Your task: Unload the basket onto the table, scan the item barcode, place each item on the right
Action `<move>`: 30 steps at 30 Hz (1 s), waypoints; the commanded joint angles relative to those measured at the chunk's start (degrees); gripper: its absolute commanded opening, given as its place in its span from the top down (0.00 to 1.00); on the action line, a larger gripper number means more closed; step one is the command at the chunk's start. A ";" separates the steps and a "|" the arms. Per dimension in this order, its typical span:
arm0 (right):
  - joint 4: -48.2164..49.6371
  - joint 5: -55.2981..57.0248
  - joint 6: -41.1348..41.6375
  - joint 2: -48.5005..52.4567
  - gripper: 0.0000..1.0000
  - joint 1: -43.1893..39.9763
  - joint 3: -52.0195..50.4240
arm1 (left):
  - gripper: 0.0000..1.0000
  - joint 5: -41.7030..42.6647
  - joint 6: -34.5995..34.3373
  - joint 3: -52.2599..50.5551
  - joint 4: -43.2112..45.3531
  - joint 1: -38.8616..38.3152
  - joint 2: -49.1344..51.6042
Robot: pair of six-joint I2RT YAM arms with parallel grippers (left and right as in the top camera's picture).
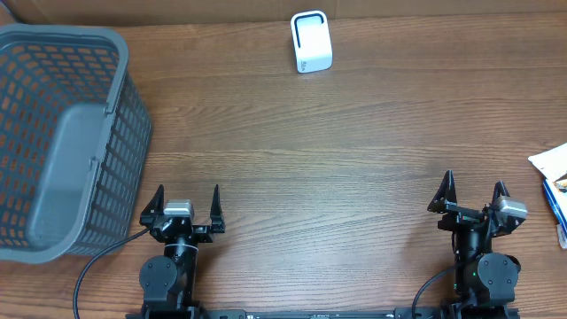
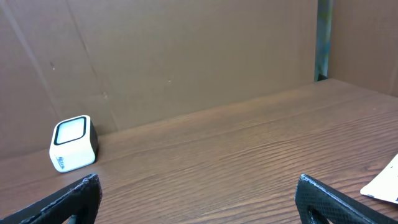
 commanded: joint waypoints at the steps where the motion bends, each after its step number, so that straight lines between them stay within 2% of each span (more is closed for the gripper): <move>1: 0.31 0.50 -0.39 -0.68 0.00 -0.22 -0.59 | 0.01 -0.90 1.55 -0.39 0.17 -0.44 -0.35; 30: 0.31 0.50 -0.42 -0.68 0.00 -0.22 -0.59 | 0.00 0.26 1.75 -0.39 0.24 -0.33 -0.28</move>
